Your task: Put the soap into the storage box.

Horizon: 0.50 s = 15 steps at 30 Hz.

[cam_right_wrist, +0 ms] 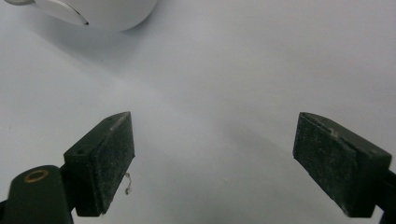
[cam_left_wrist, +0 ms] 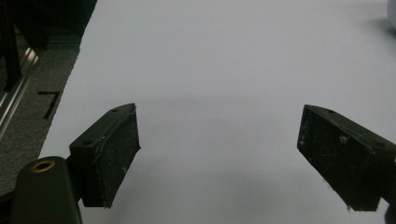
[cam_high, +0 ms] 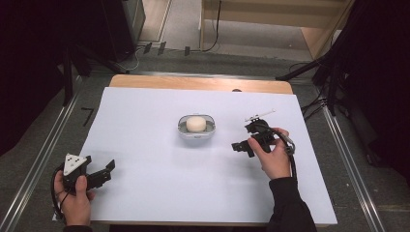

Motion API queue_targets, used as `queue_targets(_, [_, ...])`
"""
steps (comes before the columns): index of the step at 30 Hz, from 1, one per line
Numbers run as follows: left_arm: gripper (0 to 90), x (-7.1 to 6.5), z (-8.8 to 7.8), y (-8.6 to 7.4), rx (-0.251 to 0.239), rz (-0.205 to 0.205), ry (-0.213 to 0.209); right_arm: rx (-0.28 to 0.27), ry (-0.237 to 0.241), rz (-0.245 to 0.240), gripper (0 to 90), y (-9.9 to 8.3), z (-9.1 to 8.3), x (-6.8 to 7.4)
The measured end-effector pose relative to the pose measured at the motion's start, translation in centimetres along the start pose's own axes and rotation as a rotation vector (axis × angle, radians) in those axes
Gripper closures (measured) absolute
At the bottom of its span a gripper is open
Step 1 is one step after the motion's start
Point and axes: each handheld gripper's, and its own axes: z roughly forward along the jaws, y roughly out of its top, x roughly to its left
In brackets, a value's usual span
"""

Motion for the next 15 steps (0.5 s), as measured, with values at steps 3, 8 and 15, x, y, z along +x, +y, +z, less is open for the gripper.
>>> queue_targets(3, [13.9,0.0,0.0,0.0,0.001,-0.001,0.000,-0.002,0.000,0.003,13.5,-0.6,-0.2,-0.4])
queue_targets(8, [13.9,0.0,0.0,0.0,0.002,0.000,0.000,-0.013,-0.001,0.019,13.5,-1.3,-0.5,-1.0])
queue_targets(15, [13.9,0.0,0.0,0.0,0.003,0.002,0.001,-0.035,0.003,0.030,13.6,-2.6,-0.9,-1.9])
